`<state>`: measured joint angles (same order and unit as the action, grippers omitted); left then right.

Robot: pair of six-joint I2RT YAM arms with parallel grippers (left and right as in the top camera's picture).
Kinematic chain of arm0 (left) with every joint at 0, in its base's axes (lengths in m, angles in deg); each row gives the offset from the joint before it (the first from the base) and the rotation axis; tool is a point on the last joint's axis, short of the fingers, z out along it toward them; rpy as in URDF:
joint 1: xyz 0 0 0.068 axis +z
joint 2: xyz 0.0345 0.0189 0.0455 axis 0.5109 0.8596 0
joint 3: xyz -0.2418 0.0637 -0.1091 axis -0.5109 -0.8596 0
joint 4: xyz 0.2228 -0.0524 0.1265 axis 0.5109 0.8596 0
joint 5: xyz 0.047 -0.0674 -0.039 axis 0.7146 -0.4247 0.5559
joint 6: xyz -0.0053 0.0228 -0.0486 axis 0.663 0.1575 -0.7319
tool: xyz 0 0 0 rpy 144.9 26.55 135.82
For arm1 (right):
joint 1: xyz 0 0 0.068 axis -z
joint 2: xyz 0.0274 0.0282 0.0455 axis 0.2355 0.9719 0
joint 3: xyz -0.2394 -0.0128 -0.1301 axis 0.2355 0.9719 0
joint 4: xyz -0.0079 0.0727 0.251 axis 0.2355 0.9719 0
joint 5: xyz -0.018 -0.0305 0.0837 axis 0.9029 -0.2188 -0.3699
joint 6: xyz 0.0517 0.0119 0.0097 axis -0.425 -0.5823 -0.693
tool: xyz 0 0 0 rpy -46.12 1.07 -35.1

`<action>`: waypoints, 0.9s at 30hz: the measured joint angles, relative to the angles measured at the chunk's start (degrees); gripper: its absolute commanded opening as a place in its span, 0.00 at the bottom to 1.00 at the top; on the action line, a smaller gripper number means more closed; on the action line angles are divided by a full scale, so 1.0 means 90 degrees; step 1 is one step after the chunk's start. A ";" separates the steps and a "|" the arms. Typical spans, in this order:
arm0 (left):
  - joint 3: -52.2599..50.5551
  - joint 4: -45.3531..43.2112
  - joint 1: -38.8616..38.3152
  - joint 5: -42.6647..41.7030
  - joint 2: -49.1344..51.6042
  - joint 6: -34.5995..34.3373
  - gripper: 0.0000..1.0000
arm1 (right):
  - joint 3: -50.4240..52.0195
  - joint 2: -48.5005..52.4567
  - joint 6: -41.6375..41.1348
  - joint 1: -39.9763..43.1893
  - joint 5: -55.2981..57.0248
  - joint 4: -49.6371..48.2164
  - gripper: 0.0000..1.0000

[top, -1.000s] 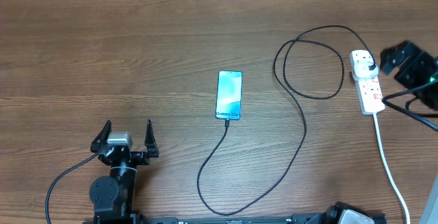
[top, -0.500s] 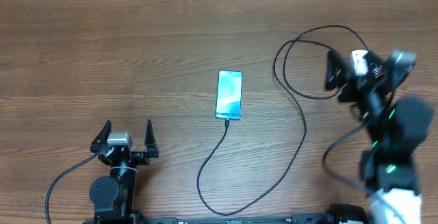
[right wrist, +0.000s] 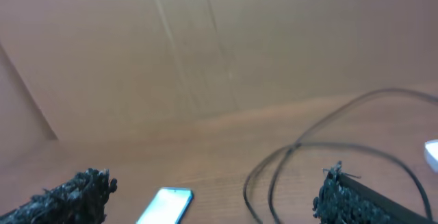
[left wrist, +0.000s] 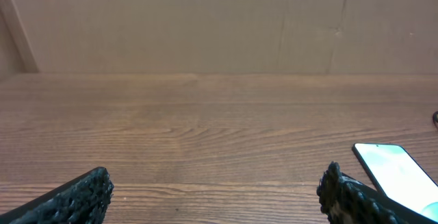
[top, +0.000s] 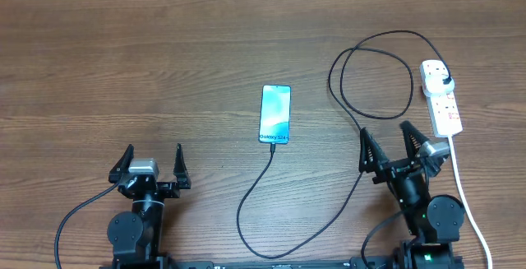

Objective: Plug charger to phone and switch on socket

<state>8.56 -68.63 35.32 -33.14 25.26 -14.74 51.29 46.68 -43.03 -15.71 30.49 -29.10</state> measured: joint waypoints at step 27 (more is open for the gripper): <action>0.0000 0.0000 0.0000 0.0000 0.0000 0.0000 1.00 | 0.0000 -0.1824 0.0527 -0.0029 0.0466 0.2232 1.00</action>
<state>8.56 -68.63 35.32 -33.14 25.26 -14.74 51.29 30.27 -38.29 -15.97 34.69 -9.01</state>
